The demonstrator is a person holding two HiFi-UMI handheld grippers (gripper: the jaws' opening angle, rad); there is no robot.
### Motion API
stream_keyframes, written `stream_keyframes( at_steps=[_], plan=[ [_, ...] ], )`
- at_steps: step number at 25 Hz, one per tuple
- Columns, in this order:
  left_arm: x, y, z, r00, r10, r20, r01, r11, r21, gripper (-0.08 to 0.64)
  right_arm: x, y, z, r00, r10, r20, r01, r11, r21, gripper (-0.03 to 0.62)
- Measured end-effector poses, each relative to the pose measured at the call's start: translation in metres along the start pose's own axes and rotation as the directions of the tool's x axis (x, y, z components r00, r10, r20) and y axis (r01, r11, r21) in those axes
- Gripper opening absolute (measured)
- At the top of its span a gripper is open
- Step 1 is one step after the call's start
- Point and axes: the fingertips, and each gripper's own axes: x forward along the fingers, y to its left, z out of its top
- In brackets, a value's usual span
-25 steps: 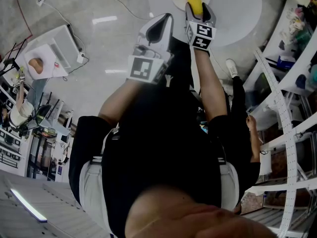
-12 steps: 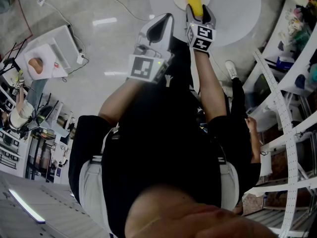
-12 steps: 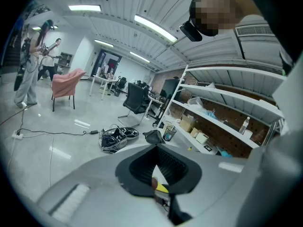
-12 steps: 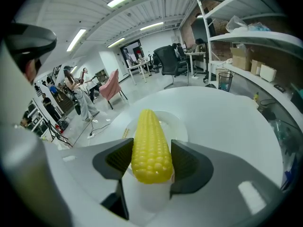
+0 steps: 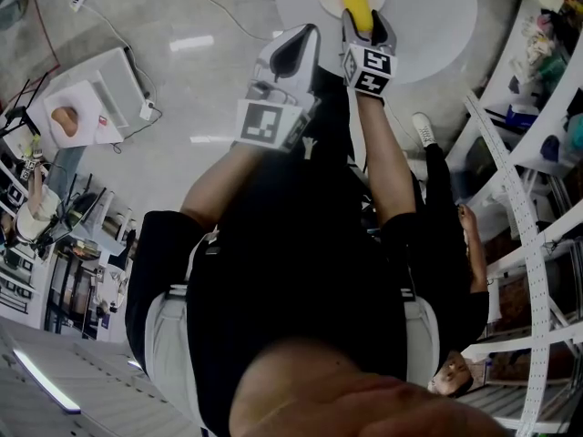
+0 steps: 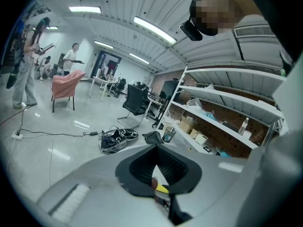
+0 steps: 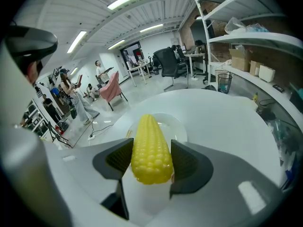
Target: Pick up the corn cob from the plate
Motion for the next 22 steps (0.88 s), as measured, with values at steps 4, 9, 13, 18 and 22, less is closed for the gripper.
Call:
stream_keyframes(
  at_steps=[4,9,13,18,22],
  plan=[
    [-0.003,-0.001,0.004,1.000,-0.002,0.012,0.002,1.000,0.003,0.005,-0.004,0.002,0.002,1.000,0.000,0.007,0.000,1.000,-0.001,0.258],
    [-0.007,-0.003,0.005,1.000,-0.007,0.019,0.007,1.000,0.006,0.005,-0.010,0.004,0.004,1.000,0.003,0.021,-0.003,1.000,-0.003,0.256],
    [-0.010,-0.004,0.006,1.000,-0.009,0.022,0.008,1.000,0.007,0.005,-0.014,0.007,0.007,0.999,0.005,0.033,-0.005,1.000,-0.004,0.255],
    [-0.014,-0.008,0.008,0.999,-0.015,0.030,0.014,1.000,0.008,0.005,-0.022,0.010,0.012,0.999,0.005,0.048,-0.004,1.000,-0.017,0.253],
    [-0.017,-0.009,0.010,0.999,-0.018,0.035,0.018,1.000,0.007,0.005,-0.027,0.012,0.015,0.998,0.003,0.060,-0.002,1.000,-0.022,0.253]
  ],
)
